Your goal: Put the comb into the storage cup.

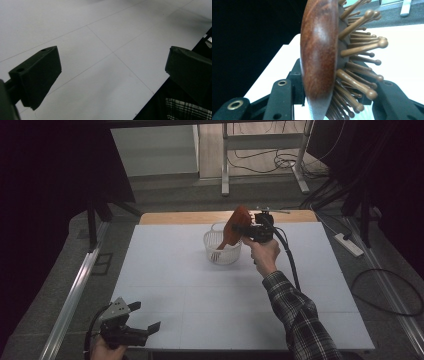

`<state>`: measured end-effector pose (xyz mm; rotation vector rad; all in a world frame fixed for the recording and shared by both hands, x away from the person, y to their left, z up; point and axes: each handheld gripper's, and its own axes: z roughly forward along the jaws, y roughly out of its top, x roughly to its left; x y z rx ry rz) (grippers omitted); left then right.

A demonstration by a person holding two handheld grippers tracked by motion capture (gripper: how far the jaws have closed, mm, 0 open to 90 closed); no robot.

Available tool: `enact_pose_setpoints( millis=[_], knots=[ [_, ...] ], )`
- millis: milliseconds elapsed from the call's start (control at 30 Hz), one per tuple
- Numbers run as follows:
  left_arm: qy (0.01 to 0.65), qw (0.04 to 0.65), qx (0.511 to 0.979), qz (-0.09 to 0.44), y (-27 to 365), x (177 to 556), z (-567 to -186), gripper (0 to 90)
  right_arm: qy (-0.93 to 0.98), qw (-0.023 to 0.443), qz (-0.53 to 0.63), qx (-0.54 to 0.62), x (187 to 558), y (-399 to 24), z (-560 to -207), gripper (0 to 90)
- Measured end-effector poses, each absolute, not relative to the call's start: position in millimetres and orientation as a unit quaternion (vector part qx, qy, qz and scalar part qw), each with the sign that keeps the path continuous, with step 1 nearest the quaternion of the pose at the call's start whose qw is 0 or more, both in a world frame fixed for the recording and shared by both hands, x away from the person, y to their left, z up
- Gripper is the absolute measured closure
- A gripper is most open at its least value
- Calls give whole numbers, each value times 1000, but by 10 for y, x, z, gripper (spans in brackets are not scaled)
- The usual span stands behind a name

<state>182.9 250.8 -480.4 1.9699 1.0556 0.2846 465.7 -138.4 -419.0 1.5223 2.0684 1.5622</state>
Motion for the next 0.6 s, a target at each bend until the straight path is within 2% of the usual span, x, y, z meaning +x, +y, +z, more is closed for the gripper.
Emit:
enact_pose_setpoints(
  millis=[600],
  knots=[
    [424,430,789,114,2509,1833,-4805,9,671,53,521,525,4662,-1445,-4334,481]
  ],
)
